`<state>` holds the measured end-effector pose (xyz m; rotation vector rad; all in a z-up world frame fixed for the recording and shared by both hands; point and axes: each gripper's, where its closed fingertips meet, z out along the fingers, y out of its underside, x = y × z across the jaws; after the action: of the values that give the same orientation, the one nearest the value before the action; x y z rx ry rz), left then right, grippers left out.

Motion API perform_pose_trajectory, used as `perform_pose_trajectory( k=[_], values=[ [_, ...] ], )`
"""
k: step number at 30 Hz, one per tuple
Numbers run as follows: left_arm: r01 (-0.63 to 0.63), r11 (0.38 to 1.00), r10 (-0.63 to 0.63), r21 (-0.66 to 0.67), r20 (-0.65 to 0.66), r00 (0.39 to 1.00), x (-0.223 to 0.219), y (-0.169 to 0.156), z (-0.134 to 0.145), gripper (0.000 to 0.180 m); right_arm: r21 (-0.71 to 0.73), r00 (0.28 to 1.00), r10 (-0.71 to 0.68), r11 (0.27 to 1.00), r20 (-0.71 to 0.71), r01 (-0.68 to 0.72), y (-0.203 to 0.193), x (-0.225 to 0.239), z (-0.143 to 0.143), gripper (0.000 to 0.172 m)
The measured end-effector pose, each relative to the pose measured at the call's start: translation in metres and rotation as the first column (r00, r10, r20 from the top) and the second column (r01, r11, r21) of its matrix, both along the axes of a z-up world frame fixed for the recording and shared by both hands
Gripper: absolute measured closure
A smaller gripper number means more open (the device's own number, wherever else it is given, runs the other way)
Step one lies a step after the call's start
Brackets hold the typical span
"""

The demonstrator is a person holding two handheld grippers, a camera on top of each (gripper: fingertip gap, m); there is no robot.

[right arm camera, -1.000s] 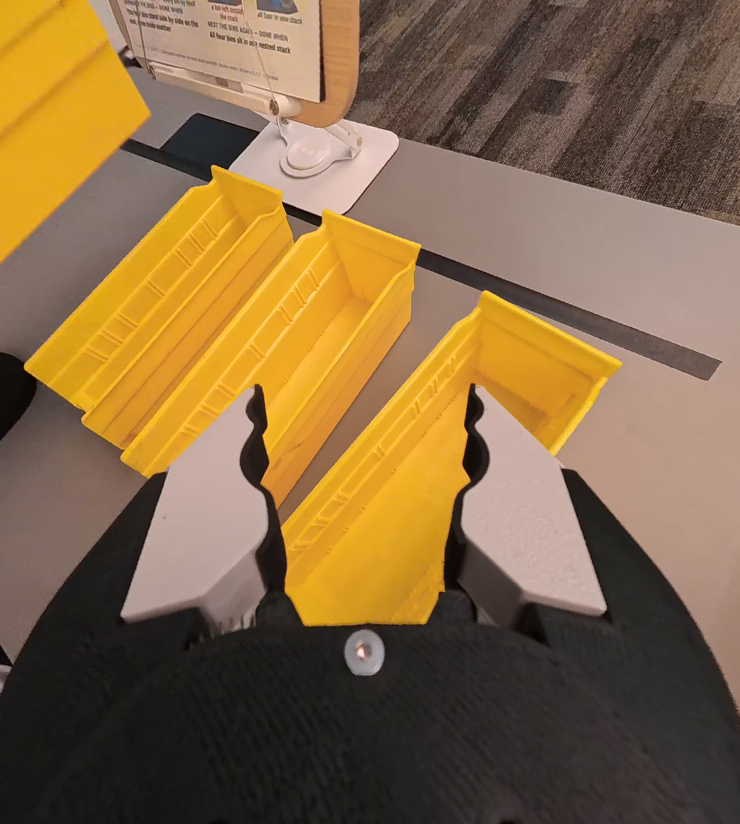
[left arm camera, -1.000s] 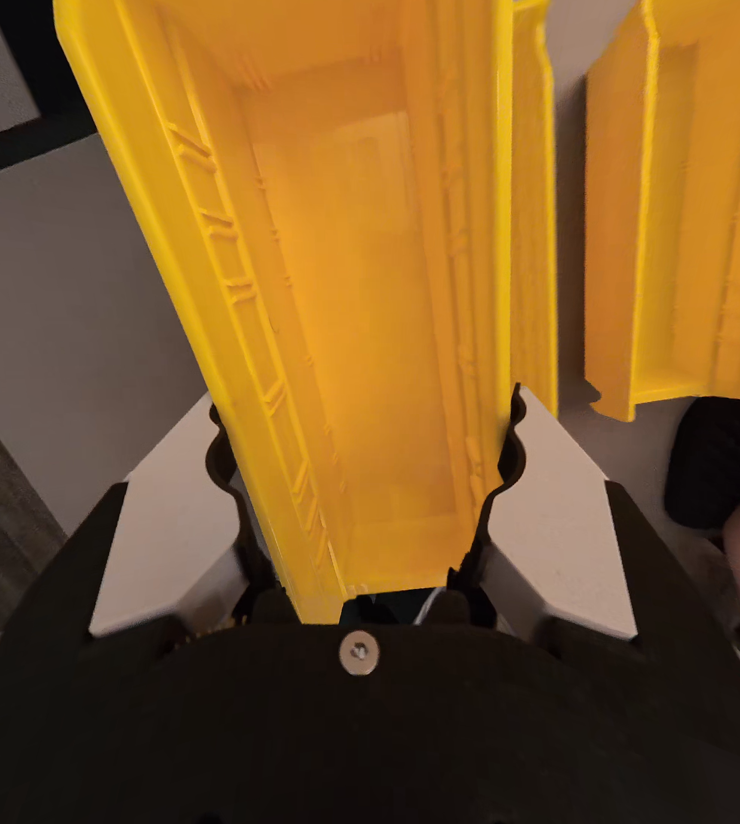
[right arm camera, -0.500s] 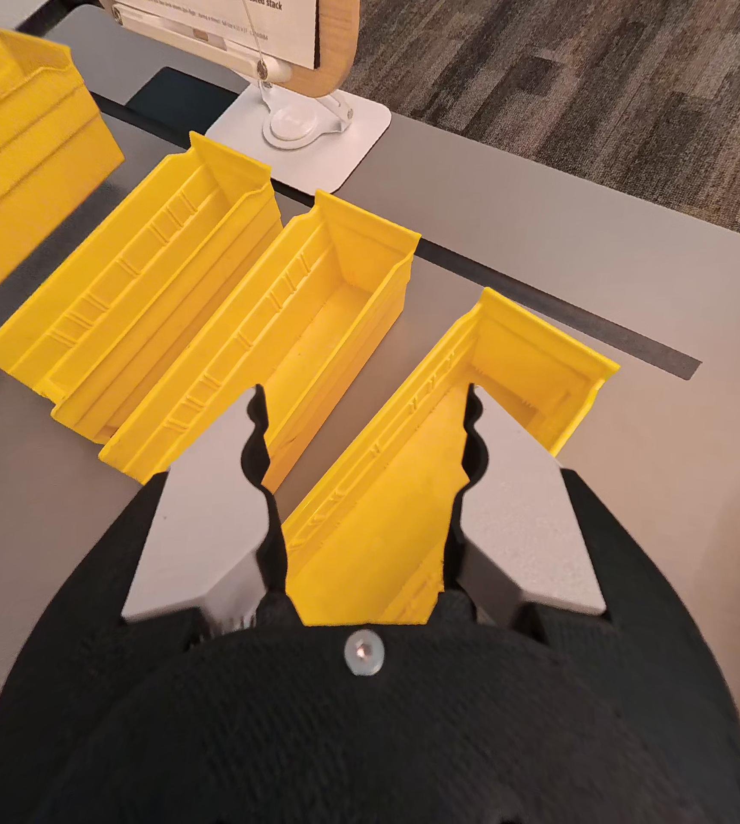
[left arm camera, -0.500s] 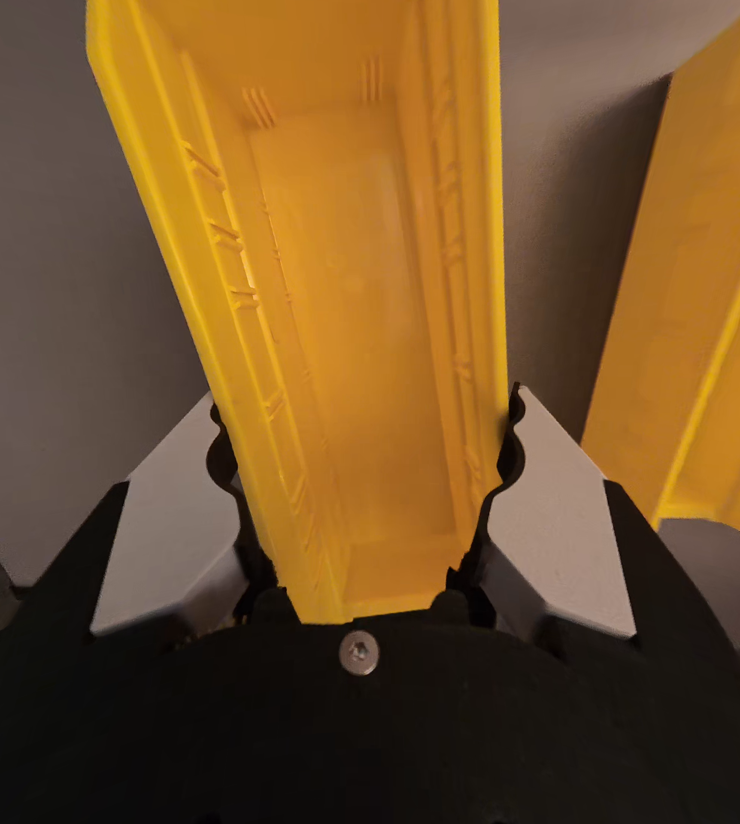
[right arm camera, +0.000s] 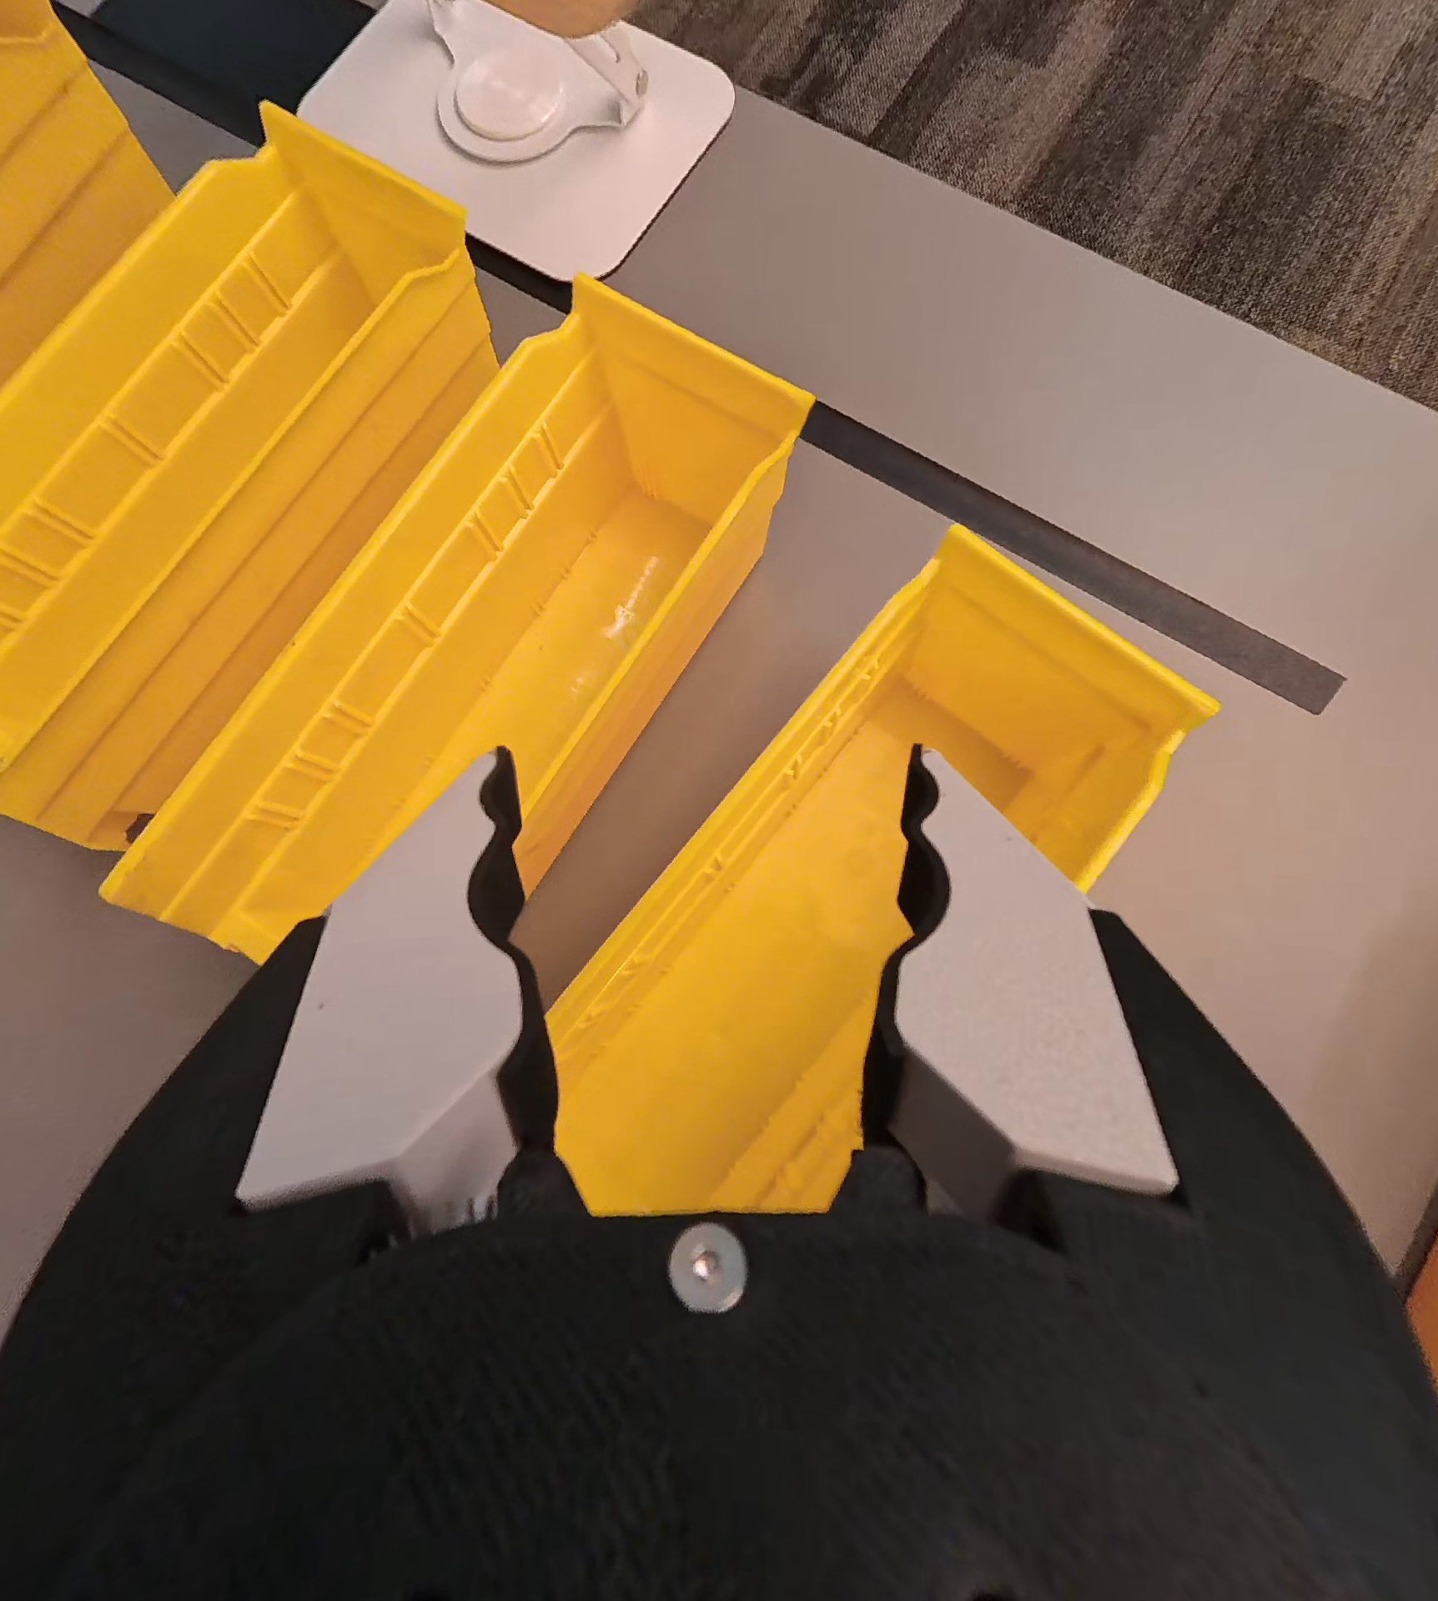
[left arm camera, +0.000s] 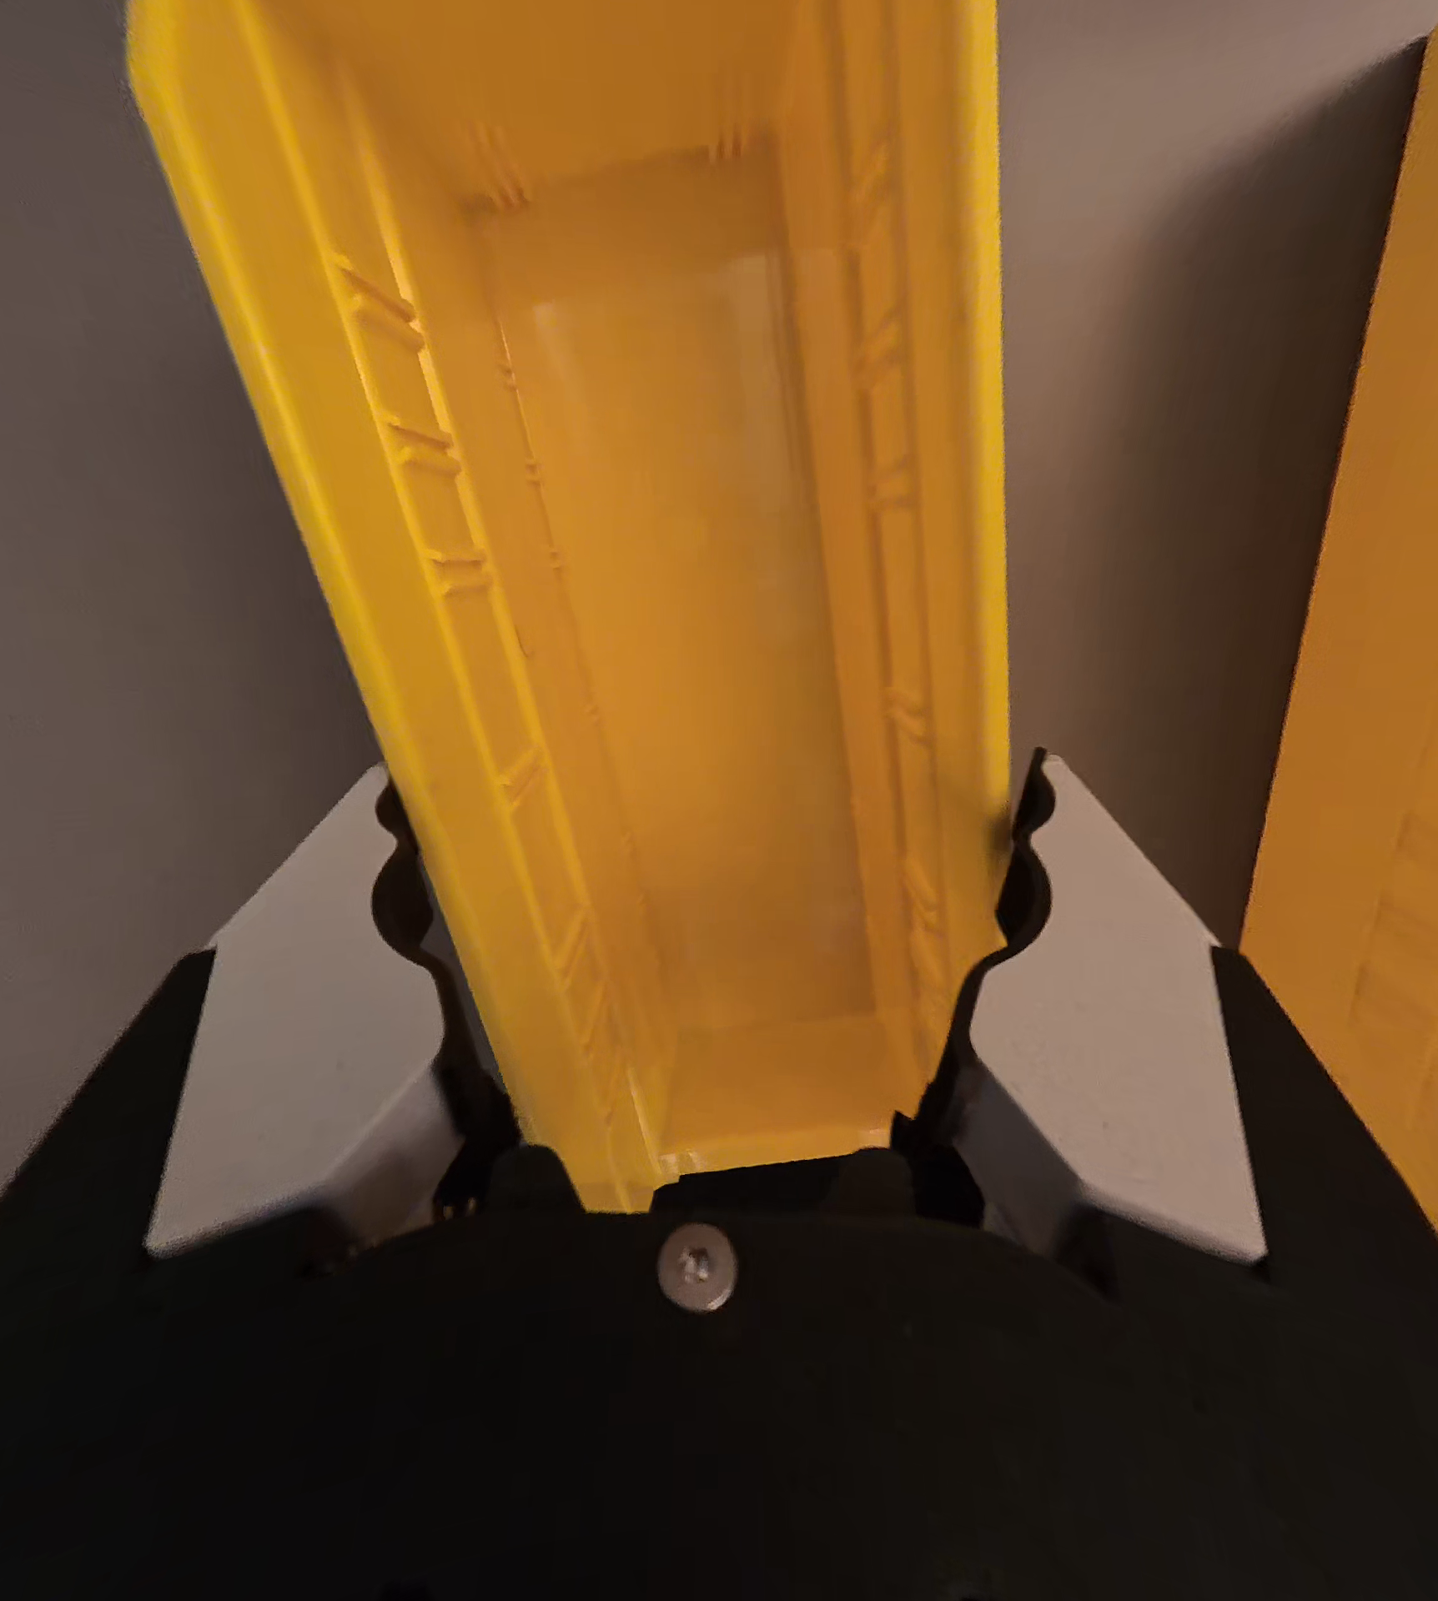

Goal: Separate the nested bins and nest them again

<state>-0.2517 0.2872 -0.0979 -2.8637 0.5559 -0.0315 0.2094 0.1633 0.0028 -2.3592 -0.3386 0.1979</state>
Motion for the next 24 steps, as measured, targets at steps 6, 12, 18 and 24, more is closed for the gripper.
perform_pose_trajectory(
  k=[6,12,18,24],
  values=[
    [0.044,0.981,-0.059,0.187,0.076,0.995,0.009,-0.004,0.062,0.036,-0.023,0.998,-0.006,1.0,0.064,0.007,0.006,-0.007,-0.006,0.082],
    [0.007,0.736,-0.288,0.677,0.304,0.908,0.05,-0.004,0.195,0.068,0.004,0.992,-0.019,1.0,0.122,0.019,0.011,-0.018,0.0,0.082],
    [-0.111,0.372,-0.59,0.922,0.327,0.738,0.079,-0.029,0.279,0.104,0.039,0.991,-0.106,0.993,-0.077,0.109,0.018,-0.046,0.017,0.079],
    [-0.098,0.421,-0.64,0.902,0.372,0.673,0.082,-0.018,0.25,0.112,0.068,0.986,-0.127,0.989,-0.111,0.135,0.03,-0.079,0.017,0.066]
  ],
)
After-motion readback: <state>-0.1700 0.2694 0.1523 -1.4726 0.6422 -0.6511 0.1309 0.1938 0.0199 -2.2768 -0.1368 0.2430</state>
